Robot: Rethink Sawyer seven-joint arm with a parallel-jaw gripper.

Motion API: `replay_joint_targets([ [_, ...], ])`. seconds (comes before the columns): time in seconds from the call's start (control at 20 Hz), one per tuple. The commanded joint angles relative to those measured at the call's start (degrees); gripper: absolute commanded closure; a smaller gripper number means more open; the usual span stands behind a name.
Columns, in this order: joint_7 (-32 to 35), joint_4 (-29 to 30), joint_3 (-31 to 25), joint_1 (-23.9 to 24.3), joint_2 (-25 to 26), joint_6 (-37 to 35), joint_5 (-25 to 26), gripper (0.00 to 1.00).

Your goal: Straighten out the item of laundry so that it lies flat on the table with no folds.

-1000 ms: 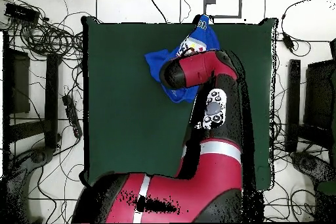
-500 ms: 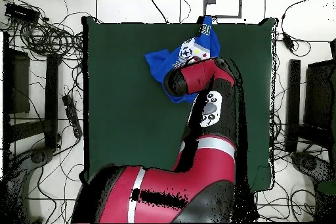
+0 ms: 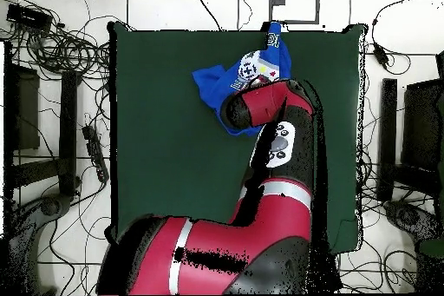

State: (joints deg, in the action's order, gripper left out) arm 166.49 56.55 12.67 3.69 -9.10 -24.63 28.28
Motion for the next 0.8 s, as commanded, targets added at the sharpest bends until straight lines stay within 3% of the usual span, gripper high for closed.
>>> replay_joint_targets([
  [0.05, 0.0, 10.2, -5.01, 1.43, -6.11, -0.95, -4.15, 0.0],
  [0.4, -4.52, 13.79, -8.58, 3.47, -11.24, -3.05, -5.92, 0.0],
  [0.65, -5.88, 14.87, -7.79, 2.94, -14.1, -6.35, -6.04, 0.0],
  [0.8, -6.17, 14.79, -8.24, 3.47, -13.73, -6.52, -5.86, 0.0],
])
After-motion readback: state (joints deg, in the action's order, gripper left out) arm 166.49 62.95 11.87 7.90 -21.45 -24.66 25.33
